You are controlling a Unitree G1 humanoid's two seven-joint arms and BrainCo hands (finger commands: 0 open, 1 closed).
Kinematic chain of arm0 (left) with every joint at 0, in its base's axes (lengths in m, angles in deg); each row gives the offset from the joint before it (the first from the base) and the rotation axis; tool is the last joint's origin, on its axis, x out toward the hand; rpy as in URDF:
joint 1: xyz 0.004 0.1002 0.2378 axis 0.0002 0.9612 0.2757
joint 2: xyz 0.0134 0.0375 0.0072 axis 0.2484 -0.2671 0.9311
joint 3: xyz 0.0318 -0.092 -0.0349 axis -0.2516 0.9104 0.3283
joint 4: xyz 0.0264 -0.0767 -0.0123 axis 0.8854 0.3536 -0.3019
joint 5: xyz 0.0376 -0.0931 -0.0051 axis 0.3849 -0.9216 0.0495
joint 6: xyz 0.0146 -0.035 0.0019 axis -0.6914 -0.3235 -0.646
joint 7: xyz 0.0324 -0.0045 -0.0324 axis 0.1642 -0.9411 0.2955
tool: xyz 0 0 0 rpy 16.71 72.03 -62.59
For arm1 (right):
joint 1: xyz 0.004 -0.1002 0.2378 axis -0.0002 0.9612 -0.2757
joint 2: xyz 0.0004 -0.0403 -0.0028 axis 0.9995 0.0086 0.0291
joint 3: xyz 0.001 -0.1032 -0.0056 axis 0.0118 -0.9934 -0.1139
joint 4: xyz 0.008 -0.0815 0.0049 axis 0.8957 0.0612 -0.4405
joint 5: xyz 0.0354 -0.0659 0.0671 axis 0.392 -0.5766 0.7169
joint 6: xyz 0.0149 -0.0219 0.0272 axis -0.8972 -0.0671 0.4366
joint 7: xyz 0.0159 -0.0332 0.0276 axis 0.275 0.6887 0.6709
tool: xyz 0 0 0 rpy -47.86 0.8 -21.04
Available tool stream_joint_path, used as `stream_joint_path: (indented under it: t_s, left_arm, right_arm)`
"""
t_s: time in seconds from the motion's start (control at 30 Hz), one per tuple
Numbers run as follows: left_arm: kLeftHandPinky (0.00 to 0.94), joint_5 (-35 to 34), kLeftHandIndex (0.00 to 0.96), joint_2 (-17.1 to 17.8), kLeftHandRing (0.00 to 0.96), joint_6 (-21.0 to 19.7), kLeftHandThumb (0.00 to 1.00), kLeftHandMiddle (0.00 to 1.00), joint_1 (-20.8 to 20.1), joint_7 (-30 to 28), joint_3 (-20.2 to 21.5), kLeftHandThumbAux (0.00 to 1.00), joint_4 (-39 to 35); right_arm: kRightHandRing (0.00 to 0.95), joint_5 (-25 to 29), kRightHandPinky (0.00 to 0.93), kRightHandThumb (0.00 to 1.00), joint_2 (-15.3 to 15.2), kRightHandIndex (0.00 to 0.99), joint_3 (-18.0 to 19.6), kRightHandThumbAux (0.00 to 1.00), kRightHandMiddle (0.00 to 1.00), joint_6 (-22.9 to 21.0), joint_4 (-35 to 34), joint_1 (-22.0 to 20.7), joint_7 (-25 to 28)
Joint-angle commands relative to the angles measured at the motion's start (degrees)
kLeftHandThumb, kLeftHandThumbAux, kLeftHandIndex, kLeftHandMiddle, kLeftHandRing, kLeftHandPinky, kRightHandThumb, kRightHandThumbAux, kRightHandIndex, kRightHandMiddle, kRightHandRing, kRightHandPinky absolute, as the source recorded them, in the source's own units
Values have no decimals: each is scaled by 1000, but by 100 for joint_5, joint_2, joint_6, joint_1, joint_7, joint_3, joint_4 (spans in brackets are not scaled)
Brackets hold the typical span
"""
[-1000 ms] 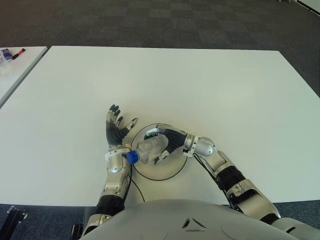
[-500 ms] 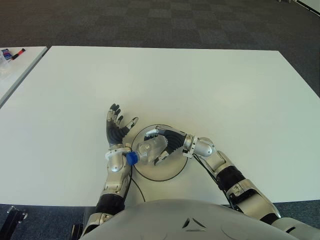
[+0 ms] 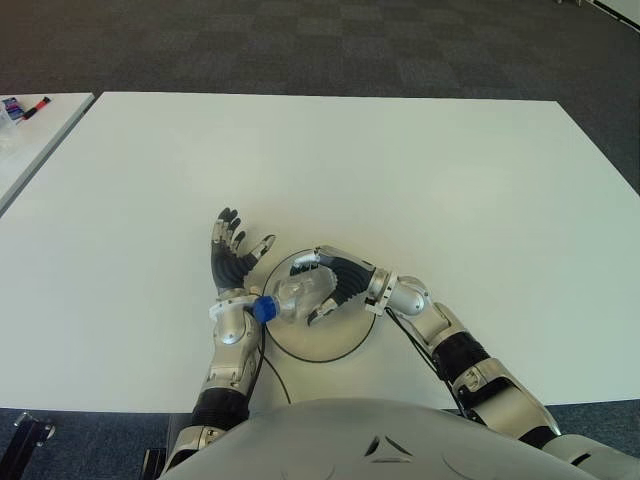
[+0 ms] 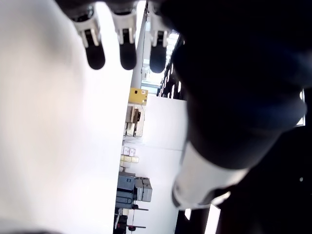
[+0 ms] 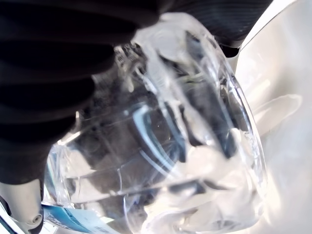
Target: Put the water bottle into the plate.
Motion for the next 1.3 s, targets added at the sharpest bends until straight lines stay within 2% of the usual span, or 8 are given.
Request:
stream_joint_path:
  t_s: [0.03, 0.2, 0.27, 0.37, 0.73, 0.9, 1.07, 1.3]
  left_arm:
    - [153, -15, 129, -453, 122, -194, 0, 137, 140, -13, 16, 974, 145]
    - [153, -10, 128, -444, 121, -278, 0, 134, 161, 2, 14, 966, 103]
    - [152, 6, 126, -432, 120, -316, 0, 132, 173, 12, 6, 954, 80]
    - [145, 33, 125, -420, 119, -357, 0, 132, 194, 20, -6, 938, 40]
    - [116, 98, 121, -375, 109, -353, 0, 132, 229, -18, -7, 931, -8]
    - [123, 67, 117, -374, 107, -326, 0, 132, 224, -54, 8, 941, 17]
    - [130, 35, 117, -386, 108, -329, 0, 131, 226, -82, 29, 943, 25]
    - [136, -4, 119, -412, 109, -319, 0, 129, 228, -111, 60, 945, 22]
  right_arm:
    - [533, -91, 747, 954, 85, 385, 62, 656, 511, 88, 119, -98, -295]
    - [515, 32, 543, 945, 65, 370, 73, 661, 502, 34, 164, -104, -263]
    - [444, 59, 461, 944, 75, 291, 82, 640, 484, 23, 167, -96, -269]
    - [374, 43, 377, 777, 87, 224, 94, 537, 370, 19, 169, -91, -313]
    - [216, -272, 219, 485, 51, 67, 96, 484, 198, -8, 278, -124, -689]
    - [126, -274, 131, 223, 58, 10, 98, 516, 104, -111, 303, -120, -697]
    - [72, 109, 87, 57, 145, 1, 156, 507, 49, -226, 348, -101, -451]
    - [30, 394, 66, 3, 227, 0, 223, 481, 7, -241, 380, -75, -335]
